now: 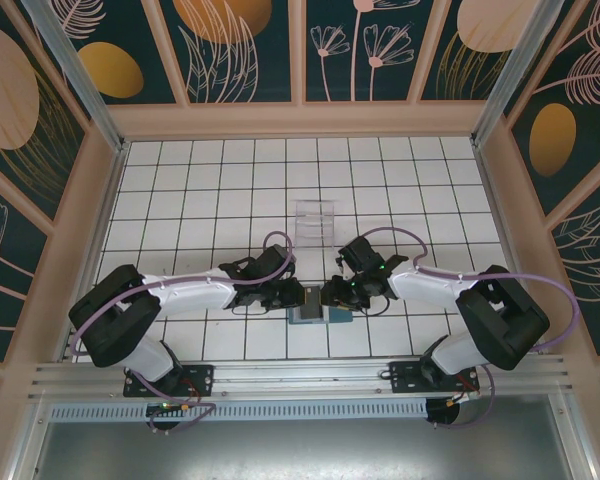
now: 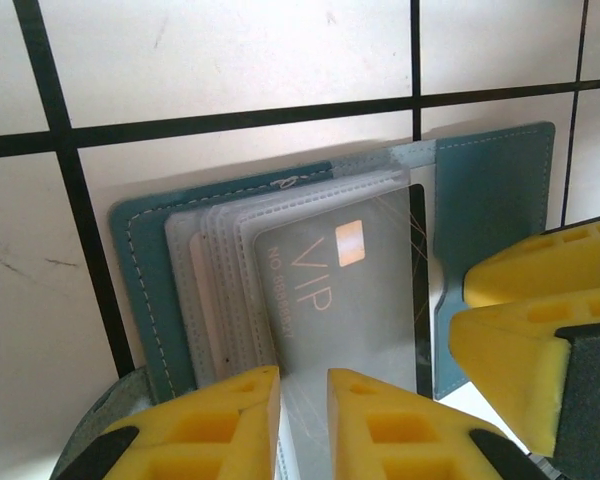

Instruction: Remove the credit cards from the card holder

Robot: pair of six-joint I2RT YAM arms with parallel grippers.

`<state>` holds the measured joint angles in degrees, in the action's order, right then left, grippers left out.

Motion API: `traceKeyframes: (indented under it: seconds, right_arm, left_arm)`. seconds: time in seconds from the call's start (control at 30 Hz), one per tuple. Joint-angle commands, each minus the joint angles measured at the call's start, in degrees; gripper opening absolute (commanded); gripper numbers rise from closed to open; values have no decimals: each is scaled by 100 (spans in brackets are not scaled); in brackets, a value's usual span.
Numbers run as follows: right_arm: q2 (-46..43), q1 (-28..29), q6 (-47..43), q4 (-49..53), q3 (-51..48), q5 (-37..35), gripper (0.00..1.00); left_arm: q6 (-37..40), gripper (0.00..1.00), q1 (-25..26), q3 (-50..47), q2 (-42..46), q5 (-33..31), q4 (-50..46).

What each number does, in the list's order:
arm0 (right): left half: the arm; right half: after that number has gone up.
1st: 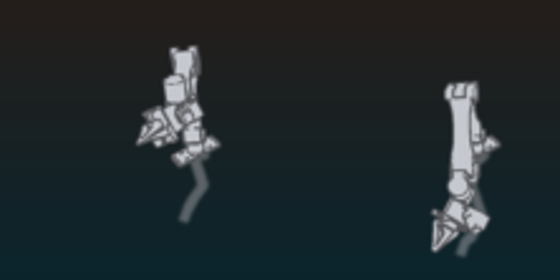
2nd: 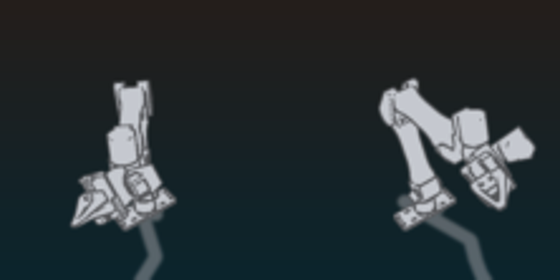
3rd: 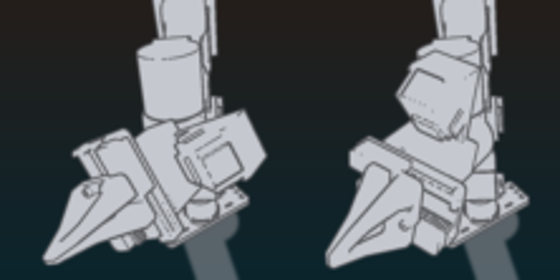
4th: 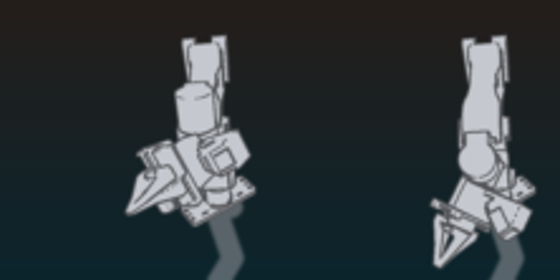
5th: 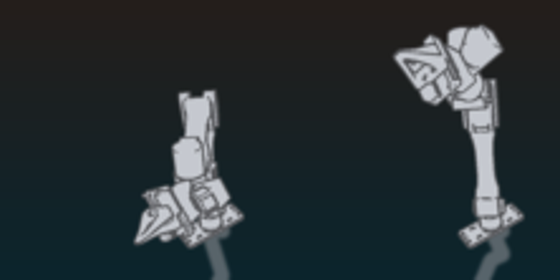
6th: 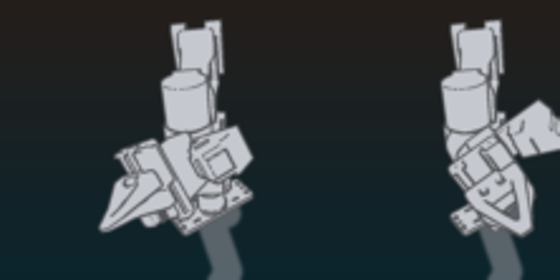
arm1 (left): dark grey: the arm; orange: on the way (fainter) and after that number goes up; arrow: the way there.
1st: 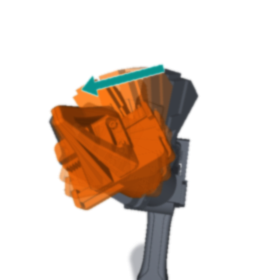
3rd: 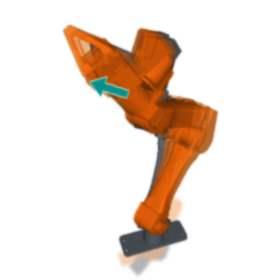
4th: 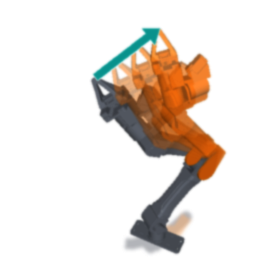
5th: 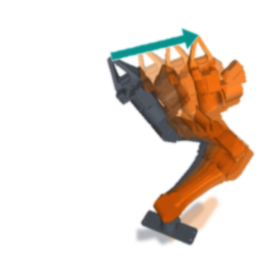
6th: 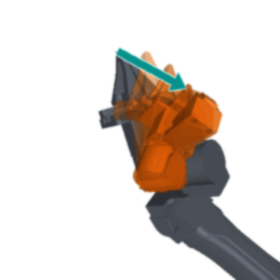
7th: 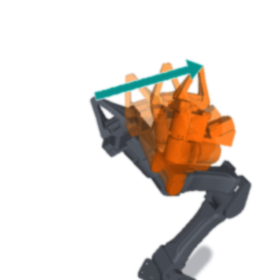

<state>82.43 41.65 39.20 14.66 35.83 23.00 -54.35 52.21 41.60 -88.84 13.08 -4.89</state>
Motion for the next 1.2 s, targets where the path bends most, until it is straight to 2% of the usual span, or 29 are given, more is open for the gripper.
traceKeyframes:
  seconds: [0.0, 0.53, 0.67, 1.17]
  right_arm:
    - [52, -21, 43, -5, -25, -5, 43]
    - [193, 52, 105, -59, 209, 107, 40]
    - [207, 72, 94, -59, 257, 108, 33]
    - [504, 123, 79, -156, 374, 107, 34]
  left_arm:
    - [85, 21, 14, -47, -131, -54, -72]
    - [290, 17, 11, 6, -433, -34, -294]
    - [302, 16, 10, 23, -415, -51, -328]
    - [311, 15, 9, -12, -433, -43, -320]
